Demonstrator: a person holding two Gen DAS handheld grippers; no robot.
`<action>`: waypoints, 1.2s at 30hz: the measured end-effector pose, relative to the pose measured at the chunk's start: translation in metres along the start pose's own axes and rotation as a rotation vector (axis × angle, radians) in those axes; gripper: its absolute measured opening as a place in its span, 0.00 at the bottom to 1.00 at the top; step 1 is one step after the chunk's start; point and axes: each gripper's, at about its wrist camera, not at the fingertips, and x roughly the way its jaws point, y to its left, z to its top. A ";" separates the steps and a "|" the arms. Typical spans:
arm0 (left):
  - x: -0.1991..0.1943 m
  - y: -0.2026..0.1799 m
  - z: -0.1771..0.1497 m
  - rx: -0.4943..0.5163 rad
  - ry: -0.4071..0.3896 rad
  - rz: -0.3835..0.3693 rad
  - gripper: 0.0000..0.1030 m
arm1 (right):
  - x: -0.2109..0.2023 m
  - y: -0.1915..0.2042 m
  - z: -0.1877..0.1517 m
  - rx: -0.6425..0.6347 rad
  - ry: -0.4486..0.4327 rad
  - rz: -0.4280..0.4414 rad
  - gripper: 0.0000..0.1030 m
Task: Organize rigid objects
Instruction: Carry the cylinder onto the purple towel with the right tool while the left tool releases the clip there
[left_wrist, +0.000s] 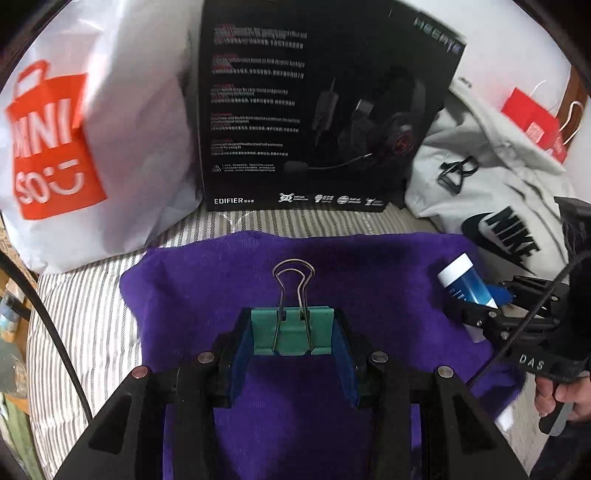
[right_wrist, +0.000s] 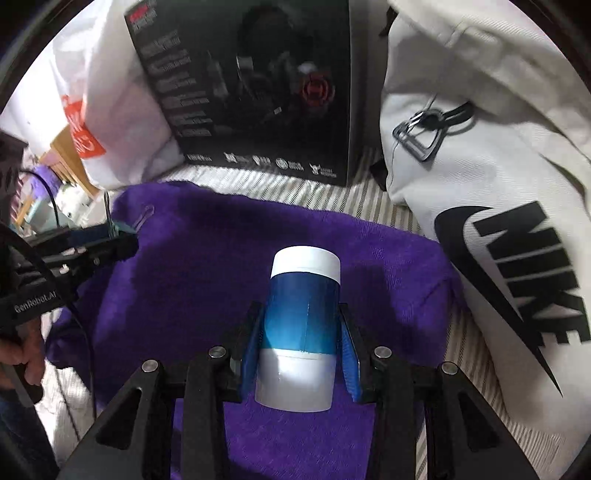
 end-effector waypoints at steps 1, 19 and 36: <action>0.005 -0.001 0.002 0.004 0.004 -0.001 0.38 | 0.005 0.000 0.001 -0.006 0.008 -0.014 0.37; 0.046 -0.012 0.004 0.029 0.095 0.018 0.38 | 0.035 0.005 0.012 -0.067 0.063 -0.051 0.38; -0.004 -0.032 -0.026 0.052 0.072 0.058 0.63 | -0.046 0.007 -0.043 -0.015 -0.003 -0.027 0.57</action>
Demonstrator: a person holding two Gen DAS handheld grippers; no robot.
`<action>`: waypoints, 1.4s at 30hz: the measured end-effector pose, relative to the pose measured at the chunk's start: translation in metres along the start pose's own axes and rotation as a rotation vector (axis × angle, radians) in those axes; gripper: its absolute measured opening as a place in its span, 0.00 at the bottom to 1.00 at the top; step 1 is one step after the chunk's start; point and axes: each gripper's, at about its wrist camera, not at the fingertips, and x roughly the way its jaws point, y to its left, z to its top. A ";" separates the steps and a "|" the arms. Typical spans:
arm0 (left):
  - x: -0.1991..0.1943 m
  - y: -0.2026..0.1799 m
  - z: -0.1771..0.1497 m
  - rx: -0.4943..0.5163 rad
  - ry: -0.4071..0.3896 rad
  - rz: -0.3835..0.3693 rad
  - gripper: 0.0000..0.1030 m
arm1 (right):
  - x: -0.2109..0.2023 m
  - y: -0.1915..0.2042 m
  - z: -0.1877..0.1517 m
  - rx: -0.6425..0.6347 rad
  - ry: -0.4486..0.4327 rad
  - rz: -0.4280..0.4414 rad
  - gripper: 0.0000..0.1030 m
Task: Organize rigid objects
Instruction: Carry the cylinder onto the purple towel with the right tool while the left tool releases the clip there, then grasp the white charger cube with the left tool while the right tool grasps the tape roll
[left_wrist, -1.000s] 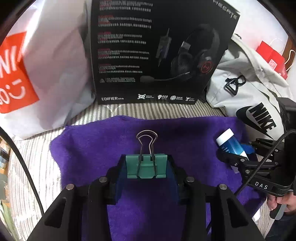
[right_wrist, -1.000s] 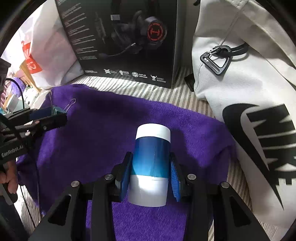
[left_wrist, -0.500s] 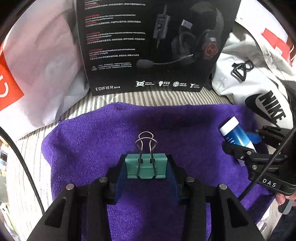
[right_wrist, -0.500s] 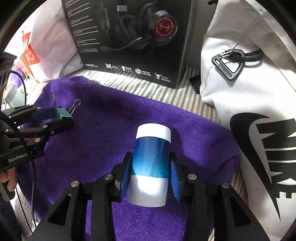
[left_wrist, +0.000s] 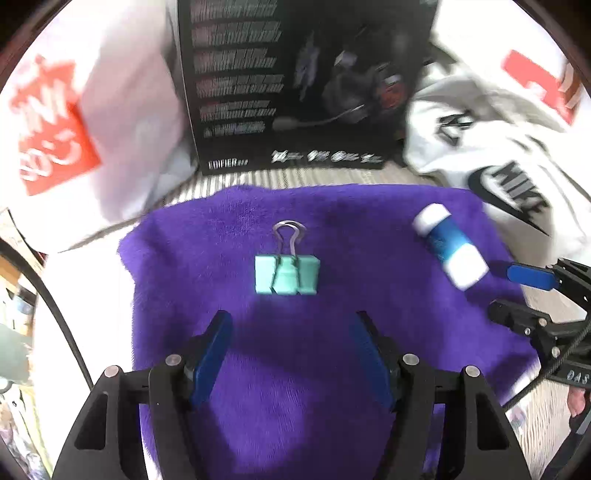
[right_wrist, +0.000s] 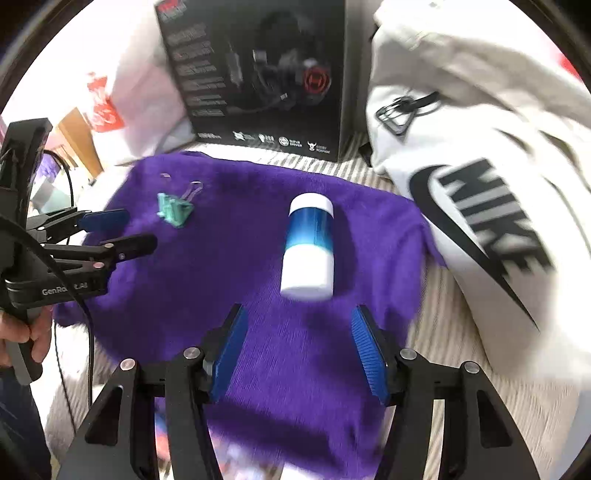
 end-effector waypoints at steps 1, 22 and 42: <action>-0.015 -0.005 -0.008 0.015 -0.021 -0.008 0.63 | -0.012 -0.002 -0.011 0.012 -0.013 0.001 0.59; -0.051 -0.019 -0.145 -0.101 0.056 -0.040 0.65 | -0.075 0.003 -0.167 0.209 0.014 0.035 0.62; -0.055 -0.035 -0.158 0.037 0.011 0.032 0.26 | -0.054 -0.008 -0.152 0.241 -0.034 0.016 0.53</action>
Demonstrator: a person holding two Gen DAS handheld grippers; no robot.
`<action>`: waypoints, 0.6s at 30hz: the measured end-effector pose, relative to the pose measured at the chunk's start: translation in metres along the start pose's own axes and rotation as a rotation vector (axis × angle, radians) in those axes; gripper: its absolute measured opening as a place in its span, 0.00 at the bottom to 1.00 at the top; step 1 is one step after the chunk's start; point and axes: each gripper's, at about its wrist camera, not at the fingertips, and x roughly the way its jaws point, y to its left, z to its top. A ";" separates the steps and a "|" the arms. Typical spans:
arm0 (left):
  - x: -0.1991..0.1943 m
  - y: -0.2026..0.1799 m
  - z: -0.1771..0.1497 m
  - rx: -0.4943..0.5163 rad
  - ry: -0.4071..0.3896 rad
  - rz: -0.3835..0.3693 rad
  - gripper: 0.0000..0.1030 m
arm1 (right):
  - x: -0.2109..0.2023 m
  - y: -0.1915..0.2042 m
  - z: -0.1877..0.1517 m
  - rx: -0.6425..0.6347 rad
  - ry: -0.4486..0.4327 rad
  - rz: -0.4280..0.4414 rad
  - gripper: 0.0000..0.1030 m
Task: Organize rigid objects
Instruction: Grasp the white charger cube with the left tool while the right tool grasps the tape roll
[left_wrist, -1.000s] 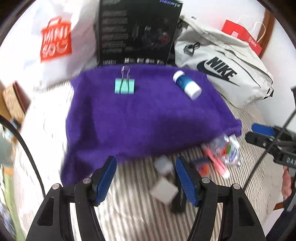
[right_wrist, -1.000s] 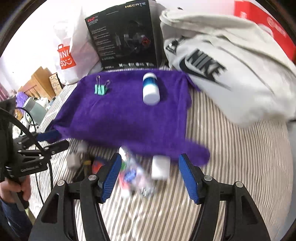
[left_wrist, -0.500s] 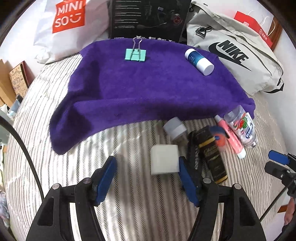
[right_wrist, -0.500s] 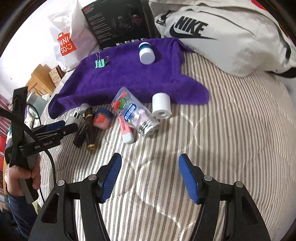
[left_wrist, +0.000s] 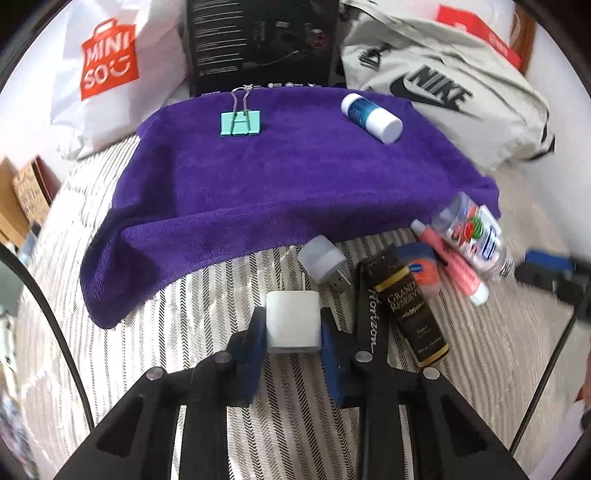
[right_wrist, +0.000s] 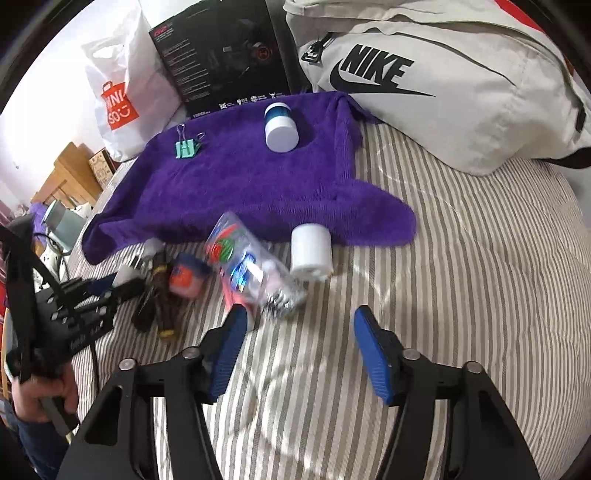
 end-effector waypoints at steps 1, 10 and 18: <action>0.000 -0.001 0.000 0.007 0.002 0.006 0.26 | 0.001 -0.001 0.002 -0.004 -0.001 -0.001 0.50; 0.000 0.000 -0.001 0.002 0.000 -0.005 0.25 | 0.019 -0.023 0.033 0.043 -0.004 -0.019 0.44; -0.001 0.005 -0.001 -0.015 -0.007 -0.035 0.25 | 0.041 -0.007 0.041 0.008 0.022 -0.014 0.30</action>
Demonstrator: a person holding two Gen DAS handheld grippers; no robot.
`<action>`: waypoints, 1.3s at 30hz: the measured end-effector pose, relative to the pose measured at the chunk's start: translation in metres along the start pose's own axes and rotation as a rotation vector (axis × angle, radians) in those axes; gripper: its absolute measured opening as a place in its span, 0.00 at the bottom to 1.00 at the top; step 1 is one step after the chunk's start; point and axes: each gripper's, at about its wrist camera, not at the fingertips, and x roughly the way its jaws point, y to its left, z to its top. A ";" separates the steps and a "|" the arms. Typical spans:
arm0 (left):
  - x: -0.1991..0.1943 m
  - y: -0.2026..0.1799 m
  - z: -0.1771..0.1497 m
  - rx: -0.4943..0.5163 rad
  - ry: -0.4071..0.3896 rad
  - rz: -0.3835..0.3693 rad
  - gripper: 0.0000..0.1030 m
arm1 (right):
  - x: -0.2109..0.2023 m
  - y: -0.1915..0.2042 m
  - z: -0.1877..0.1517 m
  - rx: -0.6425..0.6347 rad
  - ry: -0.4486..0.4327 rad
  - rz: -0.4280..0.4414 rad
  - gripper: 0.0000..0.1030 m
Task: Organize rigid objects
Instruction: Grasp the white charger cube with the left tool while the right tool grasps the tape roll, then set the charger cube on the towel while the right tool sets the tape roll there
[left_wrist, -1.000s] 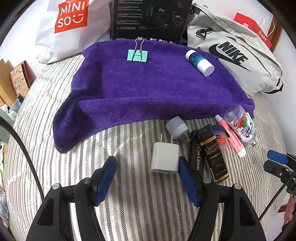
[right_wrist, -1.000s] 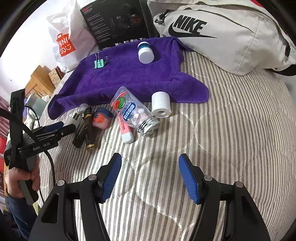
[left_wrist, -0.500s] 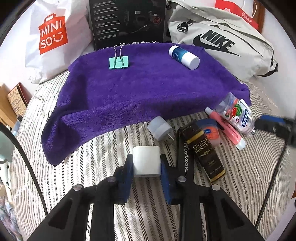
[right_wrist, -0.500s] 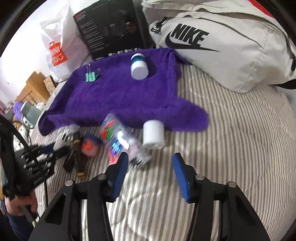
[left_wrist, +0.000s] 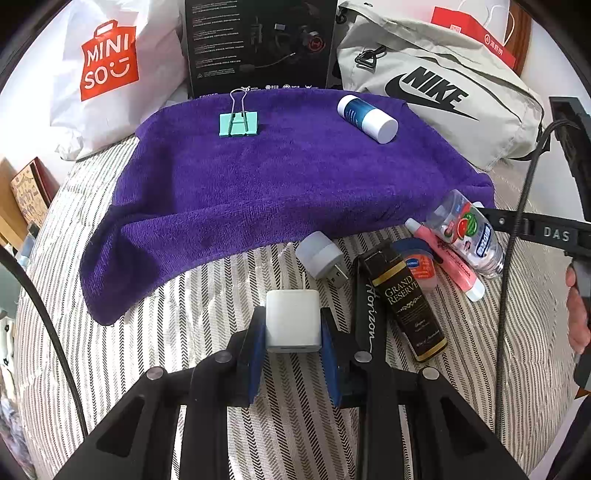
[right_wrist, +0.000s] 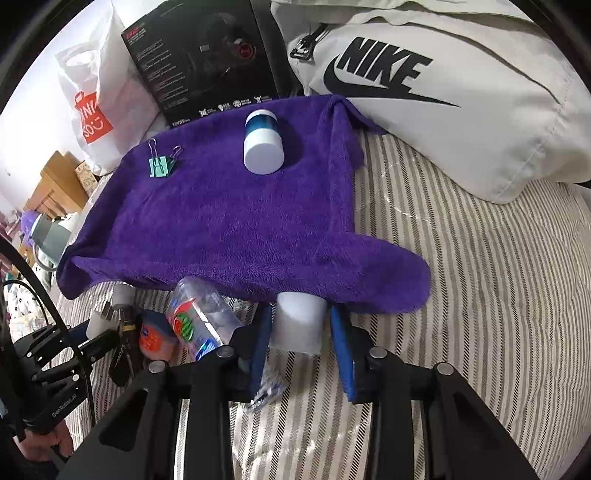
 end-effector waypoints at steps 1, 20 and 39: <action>0.000 0.000 0.000 0.000 -0.001 -0.001 0.25 | 0.003 0.001 -0.001 -0.010 0.009 -0.008 0.28; -0.006 0.015 -0.006 -0.007 -0.016 -0.037 0.25 | -0.003 0.010 -0.028 -0.137 0.015 -0.150 0.29; -0.038 0.038 0.002 -0.062 -0.057 -0.076 0.25 | -0.046 0.015 -0.006 -0.148 -0.037 -0.030 0.29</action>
